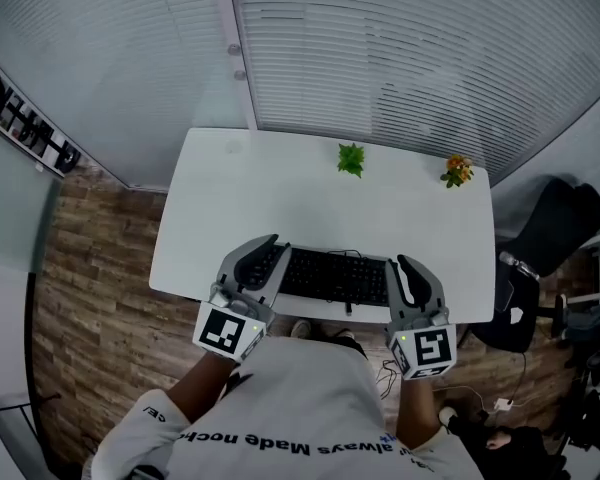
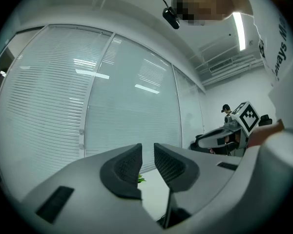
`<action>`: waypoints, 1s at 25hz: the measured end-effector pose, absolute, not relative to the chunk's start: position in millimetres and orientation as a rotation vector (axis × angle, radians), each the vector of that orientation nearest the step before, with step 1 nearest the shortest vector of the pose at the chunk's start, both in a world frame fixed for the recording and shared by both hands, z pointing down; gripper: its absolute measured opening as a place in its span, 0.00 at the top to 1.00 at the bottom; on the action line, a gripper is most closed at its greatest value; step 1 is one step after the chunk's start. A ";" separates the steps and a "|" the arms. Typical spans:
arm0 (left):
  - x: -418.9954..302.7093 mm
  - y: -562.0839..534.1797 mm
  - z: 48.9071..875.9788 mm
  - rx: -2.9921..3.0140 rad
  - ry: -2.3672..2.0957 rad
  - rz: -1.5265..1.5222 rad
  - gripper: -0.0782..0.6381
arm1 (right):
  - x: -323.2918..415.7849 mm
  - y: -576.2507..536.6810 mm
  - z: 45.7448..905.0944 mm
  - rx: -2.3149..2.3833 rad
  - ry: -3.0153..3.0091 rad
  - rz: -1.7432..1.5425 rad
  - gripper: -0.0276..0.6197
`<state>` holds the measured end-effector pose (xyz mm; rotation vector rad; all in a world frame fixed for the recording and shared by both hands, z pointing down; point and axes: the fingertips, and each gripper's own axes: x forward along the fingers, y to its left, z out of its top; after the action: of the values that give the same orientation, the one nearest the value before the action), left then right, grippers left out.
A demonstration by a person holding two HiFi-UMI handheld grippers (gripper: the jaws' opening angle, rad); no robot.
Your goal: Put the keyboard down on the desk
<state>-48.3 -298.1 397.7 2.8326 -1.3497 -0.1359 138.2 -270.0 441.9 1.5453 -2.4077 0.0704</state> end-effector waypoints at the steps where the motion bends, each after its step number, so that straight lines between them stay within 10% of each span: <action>1: -48.1 -296.3 393.2 2.826 -1.346 -0.145 0.76 | 136.8 -268.6 438.0 1.543 -2.426 0.084 0.84; 25: -52.4 -287.9 370.1 2.866 -1.387 -0.178 0.76 | 139.6 -263.4 409.7 1.587 -2.449 0.042 0.86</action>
<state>-52.4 -287.9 370.1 2.8659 -1.3873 -0.1783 139.6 -263.4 409.7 1.5873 -2.4489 0.0420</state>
